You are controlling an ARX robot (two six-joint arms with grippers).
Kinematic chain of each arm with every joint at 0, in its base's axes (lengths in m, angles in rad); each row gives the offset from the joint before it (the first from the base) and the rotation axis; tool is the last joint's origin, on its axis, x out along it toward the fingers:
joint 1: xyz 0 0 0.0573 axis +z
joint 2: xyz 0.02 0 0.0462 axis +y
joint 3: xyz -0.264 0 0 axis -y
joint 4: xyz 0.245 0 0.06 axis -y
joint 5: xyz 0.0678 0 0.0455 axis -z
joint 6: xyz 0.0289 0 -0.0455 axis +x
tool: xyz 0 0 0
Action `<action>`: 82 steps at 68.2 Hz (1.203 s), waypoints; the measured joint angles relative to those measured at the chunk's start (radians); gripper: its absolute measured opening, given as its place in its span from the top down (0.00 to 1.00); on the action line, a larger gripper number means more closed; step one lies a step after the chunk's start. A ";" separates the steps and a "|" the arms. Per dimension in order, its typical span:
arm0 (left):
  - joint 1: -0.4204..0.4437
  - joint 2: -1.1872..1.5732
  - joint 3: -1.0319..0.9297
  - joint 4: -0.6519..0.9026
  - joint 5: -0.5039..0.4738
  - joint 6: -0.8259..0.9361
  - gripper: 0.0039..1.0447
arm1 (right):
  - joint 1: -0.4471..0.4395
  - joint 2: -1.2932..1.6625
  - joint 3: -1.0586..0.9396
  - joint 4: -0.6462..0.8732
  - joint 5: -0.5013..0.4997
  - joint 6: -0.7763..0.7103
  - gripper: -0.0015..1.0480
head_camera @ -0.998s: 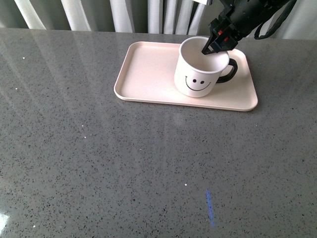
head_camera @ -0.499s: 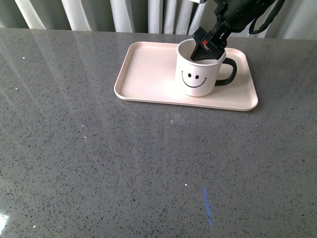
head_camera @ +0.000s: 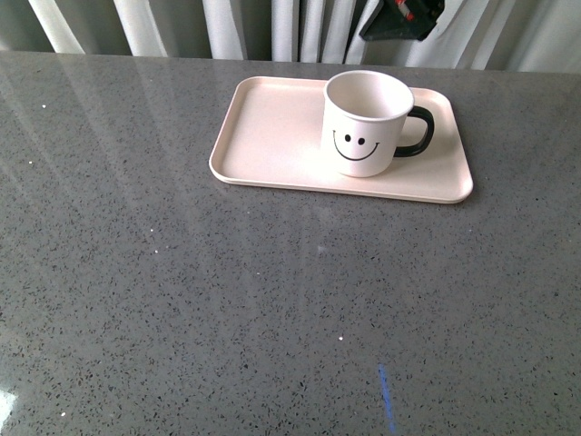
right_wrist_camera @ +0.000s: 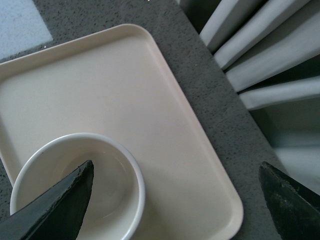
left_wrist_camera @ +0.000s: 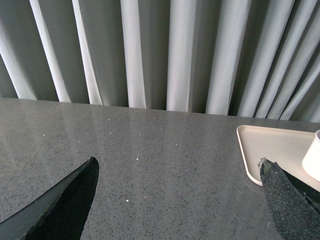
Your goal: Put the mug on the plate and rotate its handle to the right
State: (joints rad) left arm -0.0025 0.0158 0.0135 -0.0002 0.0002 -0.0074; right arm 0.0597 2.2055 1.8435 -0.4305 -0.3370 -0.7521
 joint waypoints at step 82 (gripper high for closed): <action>0.000 0.000 0.000 0.000 0.000 0.000 0.09 | -0.061 -0.914 -1.677 1.534 0.337 0.741 0.98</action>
State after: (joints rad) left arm -0.0025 0.0158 0.0135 -0.0002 0.0002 -0.0074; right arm -0.0013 1.2915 0.1665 1.1030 -0.0002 -0.0109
